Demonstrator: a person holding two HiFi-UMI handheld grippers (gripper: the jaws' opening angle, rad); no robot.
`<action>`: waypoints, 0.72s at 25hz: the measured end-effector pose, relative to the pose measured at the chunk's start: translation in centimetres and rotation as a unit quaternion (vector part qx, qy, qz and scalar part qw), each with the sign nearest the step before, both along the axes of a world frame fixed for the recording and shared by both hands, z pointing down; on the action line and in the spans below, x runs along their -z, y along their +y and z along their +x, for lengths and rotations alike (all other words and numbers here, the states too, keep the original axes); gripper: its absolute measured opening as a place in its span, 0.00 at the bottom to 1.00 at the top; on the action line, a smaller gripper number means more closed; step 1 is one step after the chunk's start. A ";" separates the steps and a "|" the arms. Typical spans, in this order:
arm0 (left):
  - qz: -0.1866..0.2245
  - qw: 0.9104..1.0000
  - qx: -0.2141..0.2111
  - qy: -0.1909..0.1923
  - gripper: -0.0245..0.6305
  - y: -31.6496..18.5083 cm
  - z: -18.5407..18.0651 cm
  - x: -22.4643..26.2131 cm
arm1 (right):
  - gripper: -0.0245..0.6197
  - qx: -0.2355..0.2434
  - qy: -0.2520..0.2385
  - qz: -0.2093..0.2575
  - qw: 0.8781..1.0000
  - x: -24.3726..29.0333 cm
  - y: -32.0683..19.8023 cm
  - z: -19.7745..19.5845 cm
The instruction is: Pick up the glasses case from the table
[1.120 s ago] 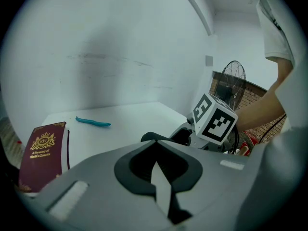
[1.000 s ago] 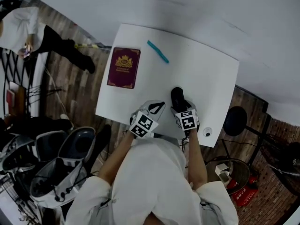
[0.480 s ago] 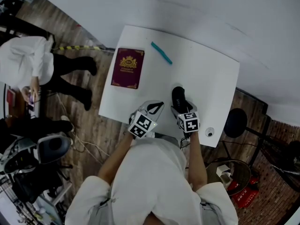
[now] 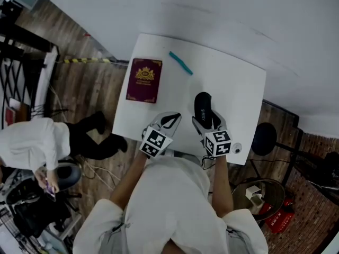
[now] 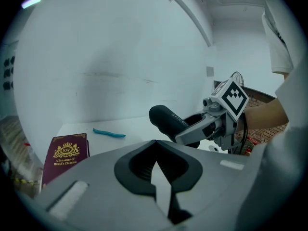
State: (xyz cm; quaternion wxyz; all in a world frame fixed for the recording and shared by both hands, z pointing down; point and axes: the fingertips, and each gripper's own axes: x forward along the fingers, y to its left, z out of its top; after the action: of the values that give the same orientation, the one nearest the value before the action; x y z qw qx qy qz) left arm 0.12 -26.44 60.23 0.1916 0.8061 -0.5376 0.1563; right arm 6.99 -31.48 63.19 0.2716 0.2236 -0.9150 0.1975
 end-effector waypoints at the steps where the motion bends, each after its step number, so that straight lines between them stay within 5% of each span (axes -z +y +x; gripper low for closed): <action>1: 0.005 1.000 0.001 0.002 0.07 0.0 -0.2 0.5 | 0.58 -0.003 -0.009 0.007 1.000 0.9 -0.1 -0.2; 18: 0.139 0.990 -0.003 0.027 0.07 -1.2 -2.9 12.1 | 0.57 -0.014 -0.108 0.136 0.985 15.1 0.7 -2.0</action>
State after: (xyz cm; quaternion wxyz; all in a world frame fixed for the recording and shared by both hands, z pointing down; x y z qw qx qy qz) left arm -2.81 -27.66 48.17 0.0912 0.8305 -0.5464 0.0588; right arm 5.03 -30.81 48.05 0.1357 0.2486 -0.9540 0.0984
